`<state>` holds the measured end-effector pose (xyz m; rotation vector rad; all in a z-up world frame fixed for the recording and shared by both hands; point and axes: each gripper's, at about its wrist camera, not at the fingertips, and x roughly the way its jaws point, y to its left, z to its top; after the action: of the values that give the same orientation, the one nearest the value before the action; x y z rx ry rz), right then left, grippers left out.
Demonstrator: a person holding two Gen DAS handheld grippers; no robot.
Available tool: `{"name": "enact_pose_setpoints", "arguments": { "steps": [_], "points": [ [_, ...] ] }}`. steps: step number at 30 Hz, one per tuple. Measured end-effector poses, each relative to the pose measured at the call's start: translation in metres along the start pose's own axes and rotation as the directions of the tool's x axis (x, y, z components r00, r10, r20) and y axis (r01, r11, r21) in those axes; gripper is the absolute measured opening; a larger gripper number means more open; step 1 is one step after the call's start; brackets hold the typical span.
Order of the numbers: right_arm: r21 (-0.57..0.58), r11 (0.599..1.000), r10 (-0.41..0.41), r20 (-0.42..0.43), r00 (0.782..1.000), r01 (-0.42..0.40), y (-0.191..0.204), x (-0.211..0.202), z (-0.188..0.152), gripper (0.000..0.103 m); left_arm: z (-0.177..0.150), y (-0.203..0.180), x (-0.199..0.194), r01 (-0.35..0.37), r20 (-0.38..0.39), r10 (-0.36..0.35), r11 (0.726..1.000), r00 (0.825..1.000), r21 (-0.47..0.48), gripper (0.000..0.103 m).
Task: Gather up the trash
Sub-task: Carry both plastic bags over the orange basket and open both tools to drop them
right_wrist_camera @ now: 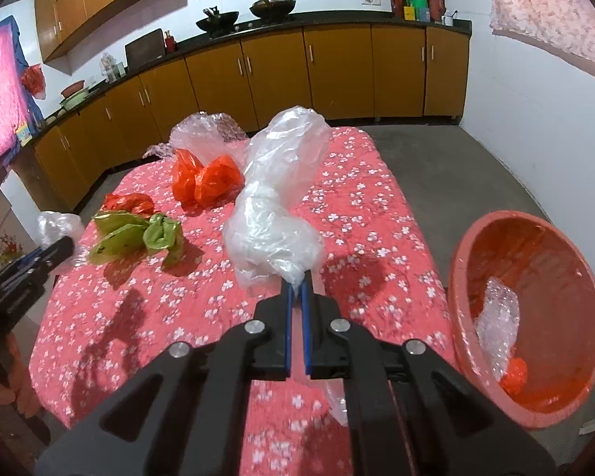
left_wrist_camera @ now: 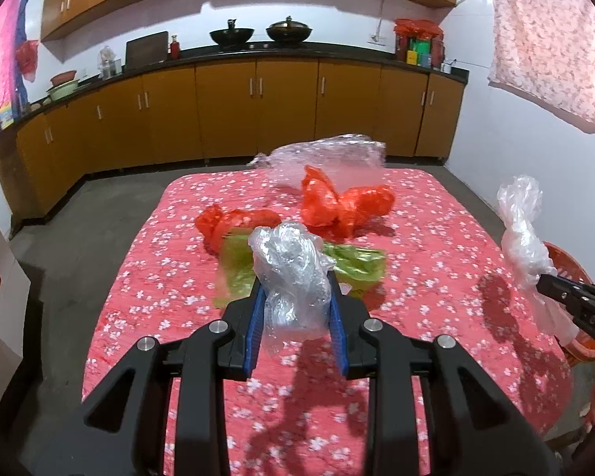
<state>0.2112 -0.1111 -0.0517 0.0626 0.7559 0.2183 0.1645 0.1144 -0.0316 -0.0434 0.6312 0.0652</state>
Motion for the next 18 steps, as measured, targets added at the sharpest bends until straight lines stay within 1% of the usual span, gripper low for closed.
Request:
{"name": "enact_pose_setpoints", "arguments": {
  "steps": [10,18],
  "points": [
    [0.017,1.000,-0.010,0.025,1.000,0.009,-0.010,-0.031,-0.009,0.006,0.002,-0.031,-0.006,0.042,0.013,-0.042,0.998,0.999,0.036,0.030],
    [0.057,0.998,-0.040,0.034,0.999,0.038,-0.034,-0.045,-0.017,0.006,0.003,-0.061,-0.007,0.074,0.016,-0.075,0.995,0.997,0.070,0.030]
  ]
}}
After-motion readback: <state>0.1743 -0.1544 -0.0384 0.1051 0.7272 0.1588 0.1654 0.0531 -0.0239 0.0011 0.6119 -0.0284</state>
